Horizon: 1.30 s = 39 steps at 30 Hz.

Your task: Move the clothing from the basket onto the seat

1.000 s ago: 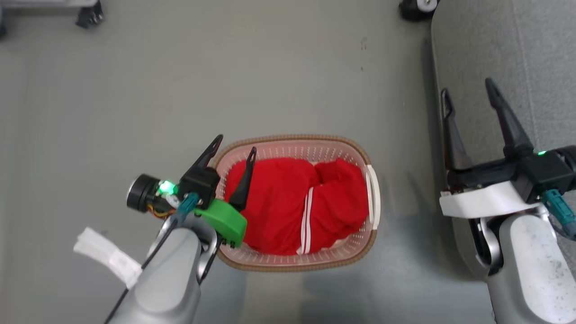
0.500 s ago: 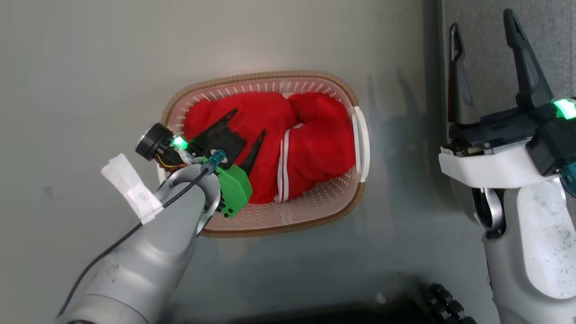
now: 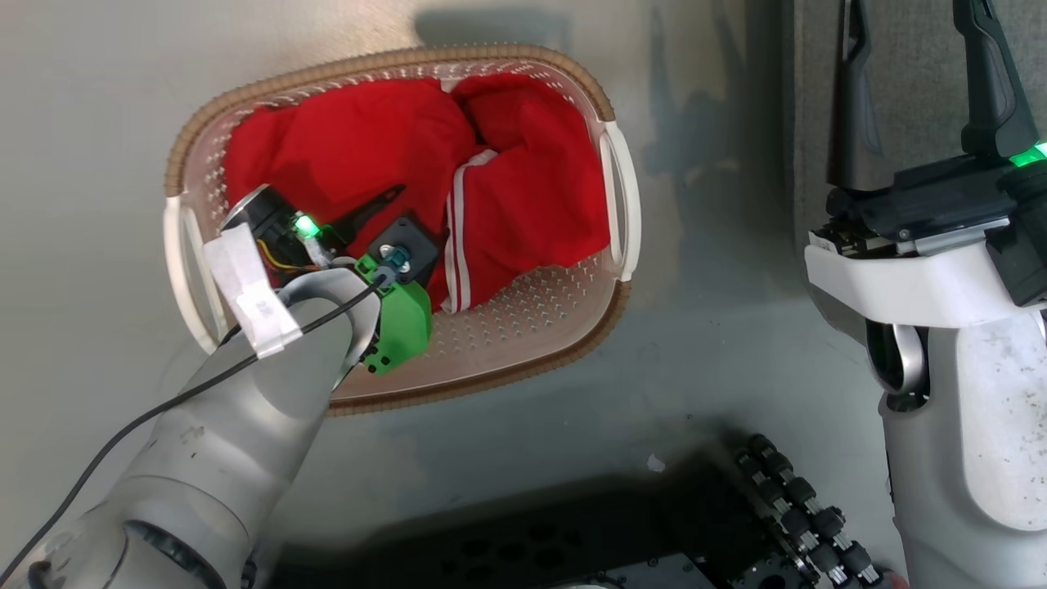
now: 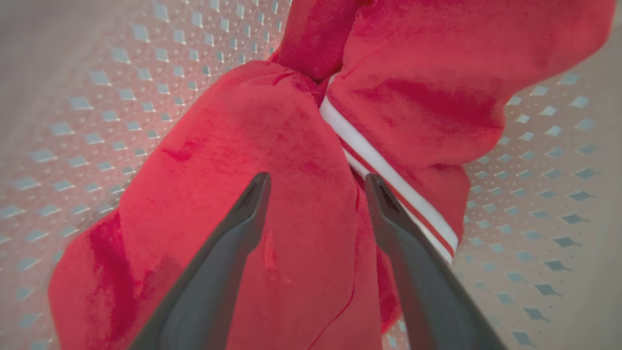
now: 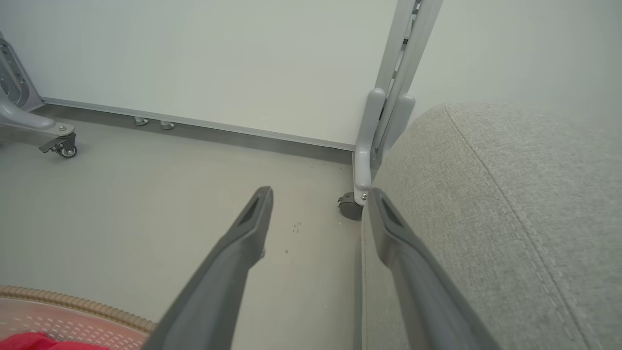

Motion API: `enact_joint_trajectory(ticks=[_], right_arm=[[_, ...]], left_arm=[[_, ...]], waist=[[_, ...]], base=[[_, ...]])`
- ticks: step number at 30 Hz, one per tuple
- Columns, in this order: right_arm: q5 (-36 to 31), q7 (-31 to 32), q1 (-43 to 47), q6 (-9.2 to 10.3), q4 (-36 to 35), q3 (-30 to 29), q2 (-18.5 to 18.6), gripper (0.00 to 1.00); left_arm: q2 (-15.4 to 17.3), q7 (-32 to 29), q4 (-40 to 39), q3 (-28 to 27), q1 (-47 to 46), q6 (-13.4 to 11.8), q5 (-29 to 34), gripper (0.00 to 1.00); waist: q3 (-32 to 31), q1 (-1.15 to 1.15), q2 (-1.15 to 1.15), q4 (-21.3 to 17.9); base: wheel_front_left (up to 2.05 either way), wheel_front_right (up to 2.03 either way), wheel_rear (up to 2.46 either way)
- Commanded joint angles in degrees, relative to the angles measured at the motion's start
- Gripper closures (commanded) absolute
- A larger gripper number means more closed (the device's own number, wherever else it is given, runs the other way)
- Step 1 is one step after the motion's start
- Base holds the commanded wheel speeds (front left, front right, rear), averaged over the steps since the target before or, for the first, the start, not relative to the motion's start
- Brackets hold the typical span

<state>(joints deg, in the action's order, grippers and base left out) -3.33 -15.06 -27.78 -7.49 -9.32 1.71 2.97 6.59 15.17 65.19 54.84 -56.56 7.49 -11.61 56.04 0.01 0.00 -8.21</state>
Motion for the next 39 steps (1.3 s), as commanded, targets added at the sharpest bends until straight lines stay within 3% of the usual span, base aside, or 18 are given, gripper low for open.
enact_joint_trajectory(ticks=[1, 6, 15, 23, 24, 25, 26, 39], right_arm=[[0.0, -0.2, -1.0, -0.01, -0.2, 0.0, 0.0, 0.0], [1.6, -0.2, -1.5, -0.01, -0.3, 0.3, 0.0, 0.0], [2.6, -0.2, -1.5, -0.01, -0.5, 0.6, 0.0, 0.0], [3.4, -0.2, -1.7, -0.01, -0.3, 0.8, 0.0, 0.0], [3.4, -0.2, -1.7, -0.01, -0.2, 0.8, 0.0, 0.0], [3.4, -0.2, -1.7, -0.01, -0.1, 0.7, -0.1, 0.0], [3.4, -0.2, -1.7, -0.01, -0.1, 0.7, -0.1, 0.0], [2.8, -0.2, -1.0, -0.01, 1.1, 0.1, 0.0, 0.0]], left_arm=[[0.1, 0.0, 0.6, 1.0, -1.4, 0.0, -0.7, 0.0], [0.2, -0.3, 3.3, 3.5, -3.5, -0.1, -0.4, 0.0], [1.0, -5.1, 7.6, 4.1, -6.0, -8.0, 0.4, 0.0], [2.2, -8.2, 8.4, 5.0, -6.3, -9.2, 0.3, 0.0], [2.4, -8.5, 8.4, 5.2, -6.4, -9.2, 0.4, 0.45], [2.4, -8.7, 8.5, 5.2, -6.5, -9.5, 0.3, 0.79], [2.4, -8.8, 8.5, 5.2, -6.6, -9.7, 0.1, 1.0], [1.8, -6.5, 8.6, 5.0, -4.5, -9.4, -1.7, 1.0]], waist=[[2.2, -0.01, 0.0, -1.5], [3.2, -0.01, 0.0, -2.1], [4.6, -0.01, 0.0, -3.2], [5.4, -0.01, 0.0, -3.7], [5.5, -0.01, 0.0, -3.6], [5.6, -0.01, 0.0, -3.6], [5.6, -0.01, 0.0, -3.5], [1.5, -0.01, 0.0, -1.5]], base=[[0.0, 0.0, 0.0], [0.0, 0.0, 0.0], [0.0, 0.0, 0.0], [0.0, 0.0, 0.0], [0.0, 0.0, 0.0], [0.0, 0.0, 0.0], [0.0, 0.0, 0.0], [0.0, 0.0, 0.0]])
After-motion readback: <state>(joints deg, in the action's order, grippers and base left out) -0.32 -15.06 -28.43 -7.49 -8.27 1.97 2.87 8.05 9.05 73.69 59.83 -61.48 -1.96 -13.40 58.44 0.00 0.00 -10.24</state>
